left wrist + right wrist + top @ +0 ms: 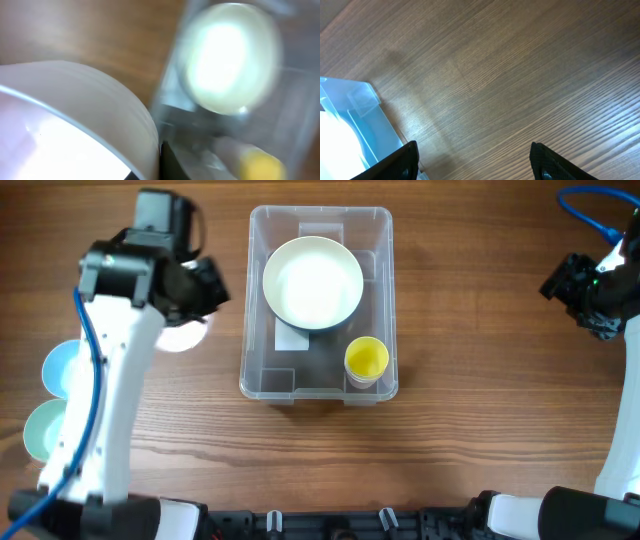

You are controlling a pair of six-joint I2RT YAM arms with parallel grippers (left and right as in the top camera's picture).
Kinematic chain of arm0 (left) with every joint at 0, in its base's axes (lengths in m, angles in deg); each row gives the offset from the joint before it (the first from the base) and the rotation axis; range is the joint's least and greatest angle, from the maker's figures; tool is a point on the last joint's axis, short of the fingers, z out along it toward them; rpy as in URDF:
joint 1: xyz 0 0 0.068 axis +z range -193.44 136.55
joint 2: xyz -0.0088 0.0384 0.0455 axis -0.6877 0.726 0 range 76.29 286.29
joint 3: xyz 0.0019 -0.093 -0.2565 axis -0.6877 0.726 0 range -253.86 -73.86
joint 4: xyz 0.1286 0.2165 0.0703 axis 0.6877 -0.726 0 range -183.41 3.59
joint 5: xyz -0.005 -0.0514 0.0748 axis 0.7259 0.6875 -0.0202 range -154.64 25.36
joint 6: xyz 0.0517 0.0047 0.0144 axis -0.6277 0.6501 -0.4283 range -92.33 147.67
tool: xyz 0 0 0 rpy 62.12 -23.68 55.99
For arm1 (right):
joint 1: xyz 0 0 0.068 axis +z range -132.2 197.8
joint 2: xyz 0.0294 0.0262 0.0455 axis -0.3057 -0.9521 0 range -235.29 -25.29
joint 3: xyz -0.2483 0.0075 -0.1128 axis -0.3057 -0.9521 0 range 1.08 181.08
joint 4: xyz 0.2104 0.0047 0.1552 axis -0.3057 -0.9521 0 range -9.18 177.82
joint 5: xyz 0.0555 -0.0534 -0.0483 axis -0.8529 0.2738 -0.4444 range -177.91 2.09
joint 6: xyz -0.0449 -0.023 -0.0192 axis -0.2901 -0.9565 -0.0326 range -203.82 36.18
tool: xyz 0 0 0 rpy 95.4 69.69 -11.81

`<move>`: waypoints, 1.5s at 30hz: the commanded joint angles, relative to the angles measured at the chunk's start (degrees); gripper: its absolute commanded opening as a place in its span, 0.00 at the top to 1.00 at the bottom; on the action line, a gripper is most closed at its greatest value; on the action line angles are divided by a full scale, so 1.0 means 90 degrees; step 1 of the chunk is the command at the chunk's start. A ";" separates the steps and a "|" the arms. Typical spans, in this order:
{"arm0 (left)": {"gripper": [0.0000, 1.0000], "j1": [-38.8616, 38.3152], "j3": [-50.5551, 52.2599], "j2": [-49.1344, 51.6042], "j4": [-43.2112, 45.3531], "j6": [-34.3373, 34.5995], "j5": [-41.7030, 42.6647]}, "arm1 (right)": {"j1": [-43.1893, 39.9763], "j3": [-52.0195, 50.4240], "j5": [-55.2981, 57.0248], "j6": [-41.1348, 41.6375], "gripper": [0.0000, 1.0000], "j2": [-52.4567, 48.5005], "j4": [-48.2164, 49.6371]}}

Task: Pack container
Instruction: 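Carry the pink bowl into the bin's lower left and release it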

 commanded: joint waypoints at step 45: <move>0.41 -0.1722 -0.0682 0.1705 -0.0396 0.0202 -0.0517 | 0.0015 -0.0007 -0.0034 -0.0068 0.27 0.0129 -0.0034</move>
